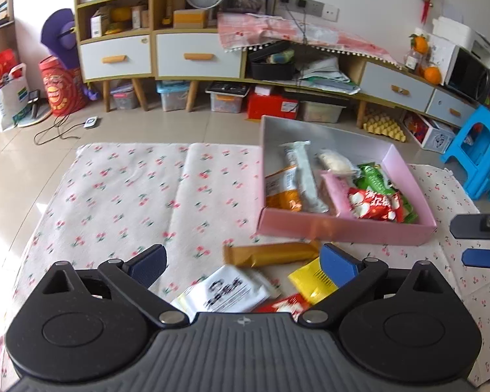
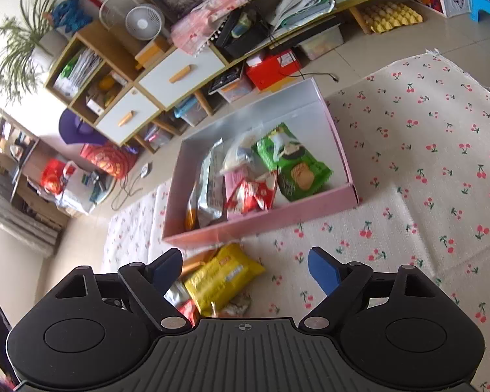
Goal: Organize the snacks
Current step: 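Move both open grippers back over the remaining snacks, then grasp the white biscuit packet with the left gripper while the right gripper grasps the tan cracker packet, then carry the white packet and tan cracker packet into the pink box and open both grippers, then move both open grippers back over the remaining snacks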
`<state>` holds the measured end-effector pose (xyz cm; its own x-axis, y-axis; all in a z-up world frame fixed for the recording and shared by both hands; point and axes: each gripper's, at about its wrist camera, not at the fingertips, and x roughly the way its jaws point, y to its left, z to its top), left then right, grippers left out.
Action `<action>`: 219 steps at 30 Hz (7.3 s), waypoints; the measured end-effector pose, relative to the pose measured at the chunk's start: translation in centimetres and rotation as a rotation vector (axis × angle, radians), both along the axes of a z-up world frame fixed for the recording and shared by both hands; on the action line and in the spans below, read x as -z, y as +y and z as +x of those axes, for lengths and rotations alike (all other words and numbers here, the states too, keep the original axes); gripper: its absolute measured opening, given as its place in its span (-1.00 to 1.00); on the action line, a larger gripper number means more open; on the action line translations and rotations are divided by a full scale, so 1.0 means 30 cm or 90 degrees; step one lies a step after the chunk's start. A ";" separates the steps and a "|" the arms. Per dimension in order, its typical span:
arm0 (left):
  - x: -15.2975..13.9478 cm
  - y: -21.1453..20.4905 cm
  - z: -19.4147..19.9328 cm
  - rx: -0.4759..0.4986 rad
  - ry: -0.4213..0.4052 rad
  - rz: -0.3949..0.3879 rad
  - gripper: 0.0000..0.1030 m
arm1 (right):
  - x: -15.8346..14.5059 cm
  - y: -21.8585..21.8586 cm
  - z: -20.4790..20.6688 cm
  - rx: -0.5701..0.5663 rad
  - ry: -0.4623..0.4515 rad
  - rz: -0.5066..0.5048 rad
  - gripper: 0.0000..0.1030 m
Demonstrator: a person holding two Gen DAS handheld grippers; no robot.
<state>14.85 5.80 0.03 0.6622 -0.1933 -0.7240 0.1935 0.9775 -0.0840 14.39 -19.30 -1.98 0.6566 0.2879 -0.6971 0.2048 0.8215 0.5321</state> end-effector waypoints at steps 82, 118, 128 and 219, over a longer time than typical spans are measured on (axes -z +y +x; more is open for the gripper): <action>0.145 0.129 0.033 0.013 0.112 -0.018 0.03 | 0.175 0.232 0.004 -0.213 -0.016 -0.168 -0.01; 0.021 -0.214 0.203 0.059 0.037 -0.093 0.03 | 0.095 -0.200 0.249 0.075 -0.066 -0.013 -0.01; 0.037 -0.389 0.377 0.079 0.031 -0.086 0.03 | 0.180 -0.290 0.376 0.080 -0.088 0.033 -0.01; 0.164 -0.046 -0.123 0.061 0.107 0.030 0.98 | 0.166 0.257 -0.254 -0.275 0.006 -0.281 0.82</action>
